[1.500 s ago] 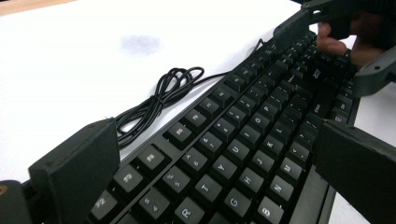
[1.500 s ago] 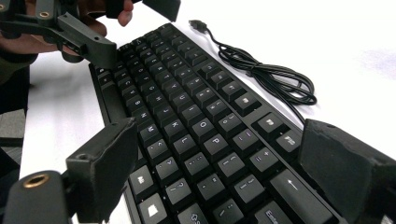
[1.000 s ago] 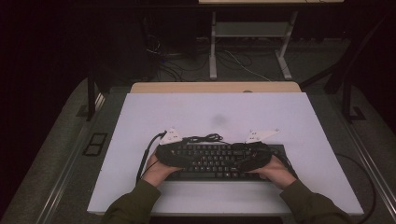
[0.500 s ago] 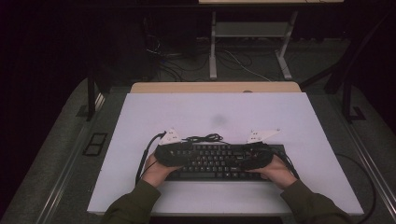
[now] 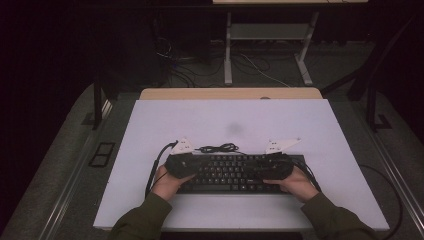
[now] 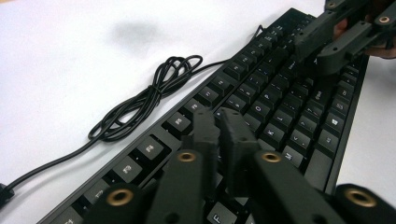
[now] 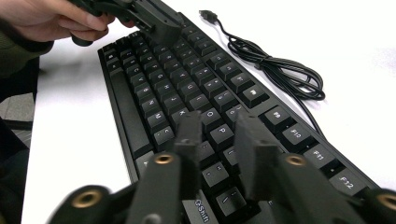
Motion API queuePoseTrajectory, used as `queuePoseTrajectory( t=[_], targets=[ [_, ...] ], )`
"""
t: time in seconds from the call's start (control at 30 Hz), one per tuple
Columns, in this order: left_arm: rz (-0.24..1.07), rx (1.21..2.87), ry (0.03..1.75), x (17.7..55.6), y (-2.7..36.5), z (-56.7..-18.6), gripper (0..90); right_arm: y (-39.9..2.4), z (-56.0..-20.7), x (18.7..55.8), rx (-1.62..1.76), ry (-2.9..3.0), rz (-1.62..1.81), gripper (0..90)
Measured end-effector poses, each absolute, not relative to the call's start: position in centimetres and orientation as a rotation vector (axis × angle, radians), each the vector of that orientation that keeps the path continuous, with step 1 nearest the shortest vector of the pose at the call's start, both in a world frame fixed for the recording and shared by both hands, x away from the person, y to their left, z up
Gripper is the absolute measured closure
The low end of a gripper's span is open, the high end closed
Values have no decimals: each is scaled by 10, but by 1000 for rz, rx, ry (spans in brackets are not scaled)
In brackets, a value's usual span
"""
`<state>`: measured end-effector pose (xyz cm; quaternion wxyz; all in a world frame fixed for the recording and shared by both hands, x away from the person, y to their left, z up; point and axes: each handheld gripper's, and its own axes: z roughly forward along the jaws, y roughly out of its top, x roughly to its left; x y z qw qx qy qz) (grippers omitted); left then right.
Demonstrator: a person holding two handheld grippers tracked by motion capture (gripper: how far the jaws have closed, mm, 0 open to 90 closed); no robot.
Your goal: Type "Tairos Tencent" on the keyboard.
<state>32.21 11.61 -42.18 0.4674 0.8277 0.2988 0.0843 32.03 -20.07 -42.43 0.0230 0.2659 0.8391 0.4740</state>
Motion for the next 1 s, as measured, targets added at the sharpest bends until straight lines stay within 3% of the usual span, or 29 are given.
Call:
queuePoseTrajectory(
  t=[0.2,1.0],
  targets=[
    [198,2032,739,322,116,-422,888,-202,-423,320,808,2604,1475,894],
    [204,2058,745,323,116,-424,887,-200,-431,315,725,2737,1344,896]
  ],
)
